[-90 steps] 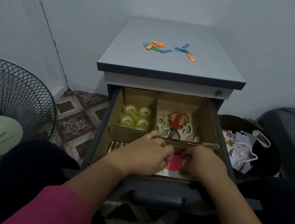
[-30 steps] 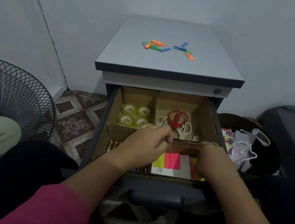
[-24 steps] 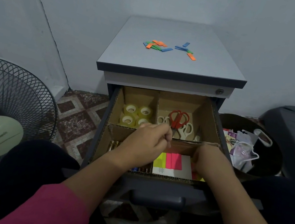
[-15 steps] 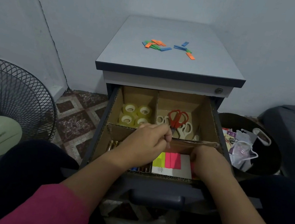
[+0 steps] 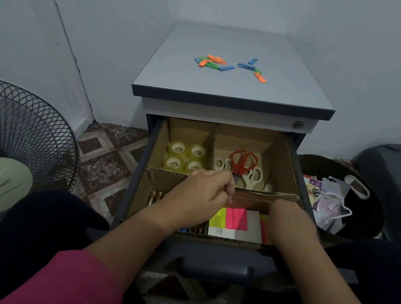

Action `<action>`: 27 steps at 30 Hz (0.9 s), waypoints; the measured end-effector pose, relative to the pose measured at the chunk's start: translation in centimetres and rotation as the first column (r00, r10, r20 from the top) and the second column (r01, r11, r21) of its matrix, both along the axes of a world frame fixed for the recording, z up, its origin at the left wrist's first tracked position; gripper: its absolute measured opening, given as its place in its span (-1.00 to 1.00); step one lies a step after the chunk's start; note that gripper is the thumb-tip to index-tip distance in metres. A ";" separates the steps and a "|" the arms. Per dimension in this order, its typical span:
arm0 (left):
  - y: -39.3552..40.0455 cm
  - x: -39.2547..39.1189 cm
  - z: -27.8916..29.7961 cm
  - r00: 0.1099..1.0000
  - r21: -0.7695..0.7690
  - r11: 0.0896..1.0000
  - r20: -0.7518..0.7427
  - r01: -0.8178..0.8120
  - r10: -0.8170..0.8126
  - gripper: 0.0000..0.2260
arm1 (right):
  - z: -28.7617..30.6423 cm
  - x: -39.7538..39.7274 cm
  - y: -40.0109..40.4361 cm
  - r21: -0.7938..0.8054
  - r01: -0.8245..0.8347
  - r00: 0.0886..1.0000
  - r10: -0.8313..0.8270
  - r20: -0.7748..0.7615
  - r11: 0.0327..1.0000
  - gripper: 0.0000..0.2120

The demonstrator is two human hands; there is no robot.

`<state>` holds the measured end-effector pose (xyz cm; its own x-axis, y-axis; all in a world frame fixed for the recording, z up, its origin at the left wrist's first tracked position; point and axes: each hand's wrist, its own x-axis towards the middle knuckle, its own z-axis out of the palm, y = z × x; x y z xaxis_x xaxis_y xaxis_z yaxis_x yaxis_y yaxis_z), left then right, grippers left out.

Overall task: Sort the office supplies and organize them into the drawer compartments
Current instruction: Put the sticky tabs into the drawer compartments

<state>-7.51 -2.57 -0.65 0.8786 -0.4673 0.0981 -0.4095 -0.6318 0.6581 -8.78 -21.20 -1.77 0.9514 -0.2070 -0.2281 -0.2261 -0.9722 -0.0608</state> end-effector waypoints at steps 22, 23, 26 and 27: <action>0.0 0.0 0.0 1.000 0.021 1.000 0.005 0.021 -0.021 -0.85 | 0.0 0.4 0.3 -0.017 0.030 0.994 -0.031 -0.101 0.999 -0.82; 0.0 0.0 0.0 1.000 0.022 1.000 0.004 0.022 -0.023 -0.85 | 0.0 0.4 0.3 -0.013 0.028 0.994 -0.029 -0.108 1.000 -0.82; 0.0 0.0 0.0 1.000 0.018 1.000 -0.006 0.020 -0.020 -0.85 | 0.2 0.2 0.3 -0.010 0.015 0.994 -0.016 -0.107 1.000 -0.82; 0.0 0.1 -0.1 1.000 0.018 1.000 -0.004 0.020 -0.020 -0.85 | 0.3 0.1 0.3 -0.018 0.014 0.995 -0.016 -0.097 1.000 -0.83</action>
<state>-7.45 -2.53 -0.72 0.8695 -0.4863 0.0862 -0.4196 -0.6352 0.6484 -8.63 -20.94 -1.49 0.9217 -0.2254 -0.3158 -0.2444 -0.9694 -0.0214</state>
